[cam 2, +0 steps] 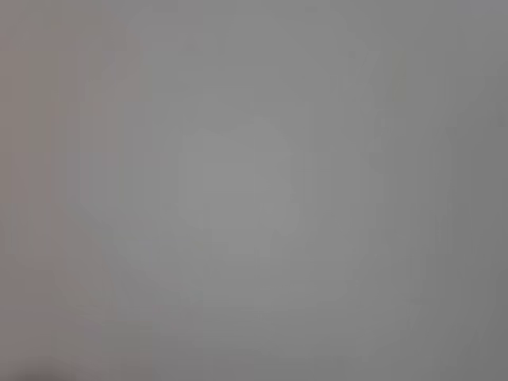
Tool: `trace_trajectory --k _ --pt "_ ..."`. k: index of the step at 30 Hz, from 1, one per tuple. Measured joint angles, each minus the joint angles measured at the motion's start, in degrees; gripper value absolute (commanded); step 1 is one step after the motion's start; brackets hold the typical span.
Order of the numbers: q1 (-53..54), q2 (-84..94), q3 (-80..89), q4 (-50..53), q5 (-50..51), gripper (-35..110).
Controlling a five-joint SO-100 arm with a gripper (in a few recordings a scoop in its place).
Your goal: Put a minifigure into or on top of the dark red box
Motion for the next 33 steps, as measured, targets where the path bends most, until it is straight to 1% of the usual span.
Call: trace_trajectory --k 16,21,23,25,27,28,29,31,33 --pt "-0.6 0.0 0.0 0.0 -1.2 0" --pt "-0.4 0.0 0.0 0.1 -0.9 7" --pt "0.4 0.0 0.0 -0.1 0.0 0" --pt "1.6 0.0 0.0 -2.3 3.1 0" --pt "2.3 0.0 -1.1 -3.2 8.8 0" --pt "2.3 0.0 -2.2 -4.0 12.7 4" --pt "2.1 0.0 -3.3 -5.5 17.4 6" --pt "2.9 0.0 -5.6 -8.2 27.6 4" --pt "5.1 0.0 -10.4 -6.6 39.8 5"
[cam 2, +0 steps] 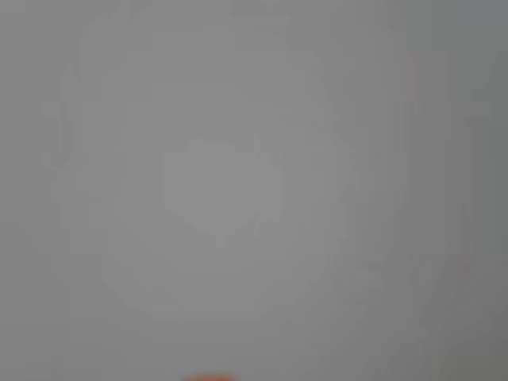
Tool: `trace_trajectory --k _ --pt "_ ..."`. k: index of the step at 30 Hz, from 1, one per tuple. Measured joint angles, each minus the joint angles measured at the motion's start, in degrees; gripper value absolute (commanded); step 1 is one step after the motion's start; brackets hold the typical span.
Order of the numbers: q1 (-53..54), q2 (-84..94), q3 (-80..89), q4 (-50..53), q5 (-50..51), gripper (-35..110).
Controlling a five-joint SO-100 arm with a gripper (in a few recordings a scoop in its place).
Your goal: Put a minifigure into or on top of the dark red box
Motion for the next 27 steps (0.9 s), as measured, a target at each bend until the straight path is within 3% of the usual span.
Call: trace_trajectory --k 5,9,16,21,27 --pt "3.9 -2.0 -6.1 -0.6 33.4 7" --pt "3.5 -5.6 -4.5 -7.6 58.1 11" --pt "2.4 -17.2 -7.7 5.1 92.9 15" --pt "6.5 -24.4 -8.3 6.7 100.6 21" --pt "17.1 -39.2 -12.6 6.5 98.4 25"
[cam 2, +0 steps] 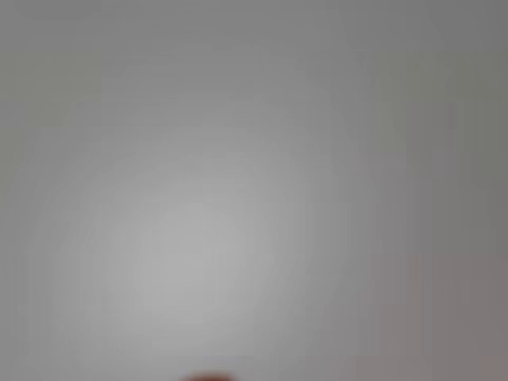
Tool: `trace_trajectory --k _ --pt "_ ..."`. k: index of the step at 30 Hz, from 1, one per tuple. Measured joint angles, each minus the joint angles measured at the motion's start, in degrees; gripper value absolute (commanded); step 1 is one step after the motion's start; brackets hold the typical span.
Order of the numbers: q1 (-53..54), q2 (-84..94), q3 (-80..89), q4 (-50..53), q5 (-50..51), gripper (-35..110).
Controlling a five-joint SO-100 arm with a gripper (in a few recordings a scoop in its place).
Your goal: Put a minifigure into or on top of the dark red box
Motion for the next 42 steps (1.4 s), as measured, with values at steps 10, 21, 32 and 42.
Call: trace_trajectory --k 10,21,32,42 --pt "5.4 -24.4 -11.8 2.7 0.1 26" --pt "3.4 -36.7 -17.6 -1.3 7.8 27" --pt "3.3 -49.1 -24.9 -5.0 8.9 27" --pt "3.7 -52.6 -26.8 -8.0 11.0 28"
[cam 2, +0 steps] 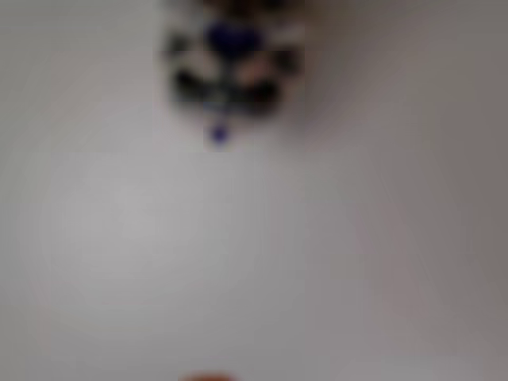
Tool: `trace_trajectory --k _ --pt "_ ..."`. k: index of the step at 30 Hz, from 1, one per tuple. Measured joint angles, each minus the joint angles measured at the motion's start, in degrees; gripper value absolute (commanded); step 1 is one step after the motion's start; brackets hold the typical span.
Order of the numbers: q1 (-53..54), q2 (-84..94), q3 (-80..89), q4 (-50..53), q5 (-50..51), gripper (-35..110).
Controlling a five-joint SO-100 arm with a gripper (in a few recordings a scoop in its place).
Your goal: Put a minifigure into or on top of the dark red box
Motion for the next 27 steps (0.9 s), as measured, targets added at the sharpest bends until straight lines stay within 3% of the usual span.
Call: trace_trajectory --k 11,27 --pt "0.0 -6.0 -0.8 -7.4 1.8 28" --pt "2.8 -12.6 -4.8 -10.0 -2.3 27"
